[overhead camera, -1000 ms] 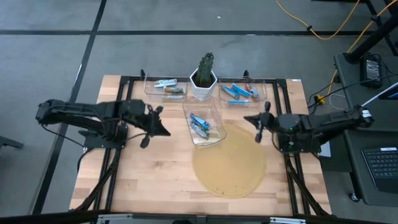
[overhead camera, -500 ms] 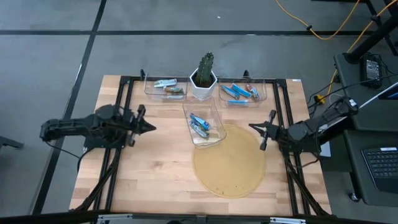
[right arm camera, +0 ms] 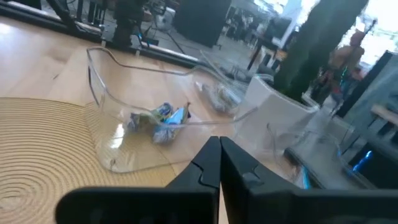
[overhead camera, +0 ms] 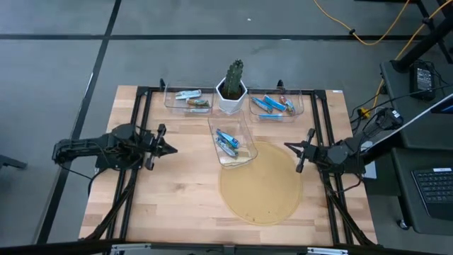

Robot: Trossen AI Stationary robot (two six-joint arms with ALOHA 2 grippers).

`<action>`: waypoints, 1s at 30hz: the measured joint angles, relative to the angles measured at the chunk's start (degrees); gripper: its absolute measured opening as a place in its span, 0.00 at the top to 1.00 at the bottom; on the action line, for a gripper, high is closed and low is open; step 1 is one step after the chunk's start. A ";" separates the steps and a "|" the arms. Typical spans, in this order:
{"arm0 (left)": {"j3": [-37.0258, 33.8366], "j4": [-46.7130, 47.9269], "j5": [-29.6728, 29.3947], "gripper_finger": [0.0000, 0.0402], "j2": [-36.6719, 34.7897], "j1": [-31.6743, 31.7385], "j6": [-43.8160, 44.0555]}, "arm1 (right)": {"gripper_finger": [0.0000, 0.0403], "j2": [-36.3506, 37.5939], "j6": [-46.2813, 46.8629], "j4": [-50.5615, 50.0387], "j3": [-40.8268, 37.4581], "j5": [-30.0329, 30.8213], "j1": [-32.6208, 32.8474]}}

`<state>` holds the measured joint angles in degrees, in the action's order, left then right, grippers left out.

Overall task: Pick and place Granola Bars by type
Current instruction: Return to Home Position

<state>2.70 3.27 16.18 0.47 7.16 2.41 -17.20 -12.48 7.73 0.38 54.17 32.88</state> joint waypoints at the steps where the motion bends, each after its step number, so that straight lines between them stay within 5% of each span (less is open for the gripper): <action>1: 0.02 -0.37 -0.08 0.98 -0.21 0.00 -0.04 | 0.98 0.19 0.33 -0.46 0.00 0.21 0.09; 15: -0.28 -0.70 -0.67 0.98 3.96 0.00 -2.38 | 0.98 0.98 -2.56 -0.47 0.00 -2.05 1.40; 21: -0.28 -0.59 -1.28 0.98 5.17 0.00 2.54 | 0.99 2.23 -4.54 0.47 0.00 -18.97 -0.86; 30: -0.28 -0.59 -1.28 0.97 5.16 0.00 2.84 | 0.98 9.31 -8.76 0.59 0.00 -33.22 -14.25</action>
<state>2.42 2.68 14.90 5.63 7.16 5.26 -7.90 -21.24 8.33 0.38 20.96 18.63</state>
